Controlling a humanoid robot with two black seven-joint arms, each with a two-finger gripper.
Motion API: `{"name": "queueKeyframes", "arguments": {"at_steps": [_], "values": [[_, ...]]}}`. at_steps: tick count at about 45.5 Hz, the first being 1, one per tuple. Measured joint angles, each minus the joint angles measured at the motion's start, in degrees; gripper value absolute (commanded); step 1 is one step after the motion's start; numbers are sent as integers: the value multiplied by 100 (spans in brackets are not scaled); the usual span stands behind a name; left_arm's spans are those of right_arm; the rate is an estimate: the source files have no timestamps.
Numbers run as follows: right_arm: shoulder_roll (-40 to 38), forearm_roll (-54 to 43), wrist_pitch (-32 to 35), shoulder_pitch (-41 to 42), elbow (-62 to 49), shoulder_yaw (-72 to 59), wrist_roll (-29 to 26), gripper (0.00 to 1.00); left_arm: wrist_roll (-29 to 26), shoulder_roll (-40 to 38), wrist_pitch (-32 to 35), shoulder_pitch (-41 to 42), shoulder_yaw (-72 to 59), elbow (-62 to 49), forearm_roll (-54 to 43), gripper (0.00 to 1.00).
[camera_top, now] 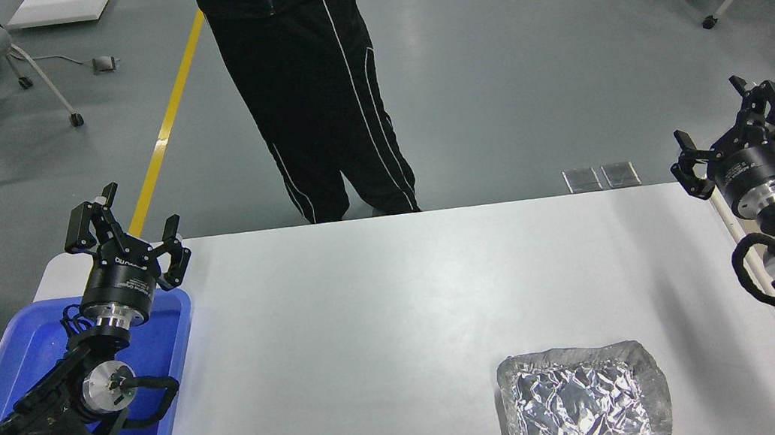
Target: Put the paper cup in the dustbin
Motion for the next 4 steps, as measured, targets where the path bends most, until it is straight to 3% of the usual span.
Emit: {"name": "queueKeyframes", "arguments": {"at_steps": [4], "values": [[17,0,3,19,-20,-28,64,100,0,0,0,0,0,0,0,100]]}}
